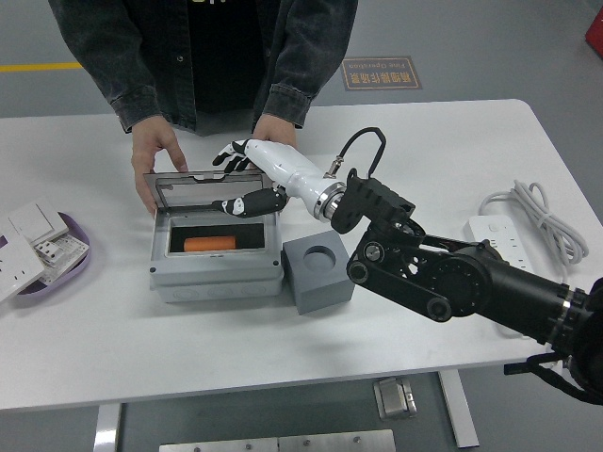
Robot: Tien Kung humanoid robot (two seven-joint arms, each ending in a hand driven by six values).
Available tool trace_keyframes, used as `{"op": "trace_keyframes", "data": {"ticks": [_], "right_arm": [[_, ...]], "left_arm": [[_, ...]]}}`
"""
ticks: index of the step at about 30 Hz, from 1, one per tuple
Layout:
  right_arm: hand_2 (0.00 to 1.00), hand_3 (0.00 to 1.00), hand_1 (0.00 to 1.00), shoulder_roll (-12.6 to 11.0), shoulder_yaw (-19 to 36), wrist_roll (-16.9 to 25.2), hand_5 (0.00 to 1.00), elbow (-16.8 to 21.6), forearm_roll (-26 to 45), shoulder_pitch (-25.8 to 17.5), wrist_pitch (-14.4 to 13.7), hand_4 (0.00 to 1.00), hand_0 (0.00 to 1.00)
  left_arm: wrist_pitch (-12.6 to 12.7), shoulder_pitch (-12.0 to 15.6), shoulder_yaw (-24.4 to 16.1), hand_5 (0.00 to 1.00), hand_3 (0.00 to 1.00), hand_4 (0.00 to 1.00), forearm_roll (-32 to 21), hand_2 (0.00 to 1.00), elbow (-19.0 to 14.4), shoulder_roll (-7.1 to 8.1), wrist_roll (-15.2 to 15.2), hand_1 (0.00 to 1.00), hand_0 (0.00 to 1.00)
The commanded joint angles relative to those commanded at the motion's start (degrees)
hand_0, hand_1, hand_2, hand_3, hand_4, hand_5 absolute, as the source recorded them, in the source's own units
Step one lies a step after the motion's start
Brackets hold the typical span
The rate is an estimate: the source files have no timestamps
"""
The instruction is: Pick up the cylinder from the cube,place it in the box,flap close box
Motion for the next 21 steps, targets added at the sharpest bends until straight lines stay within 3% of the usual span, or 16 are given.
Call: {"op": "trace_keyframes", "data": {"ticks": [10,16,21], "right_arm": [[0.655,0.712,0.642,-3.28,-1.57,-2.56,0.371,9.28,-2.89,-5.15,1.34,0.829,0.721],[0.659,0.72,0.646,-3.24,-1.92,-2.48,0.382,9.57,-1.95,-9.04,1.64,0.824,0.714],[0.667,0.715,0.653,-4.34,2.44,-2.03,0.396,10.63,-2.57,-10.83,1.2,0.789,0.712]], "left_arm": [[0.15,0.17,2.64,0.212,0.596,0.663,-2.84,0.553,0.36,-0.17,-0.95,0.603,0.603],[0.24,0.26,3.29,0.207,0.596,0.661,-3.66,0.553,0.42,-0.32,-1.16,0.603,0.603],[0.3,0.27,3.21,0.206,0.596,0.661,-3.74,0.553,0.4,-0.32,-1.19,0.603,0.603]]}}
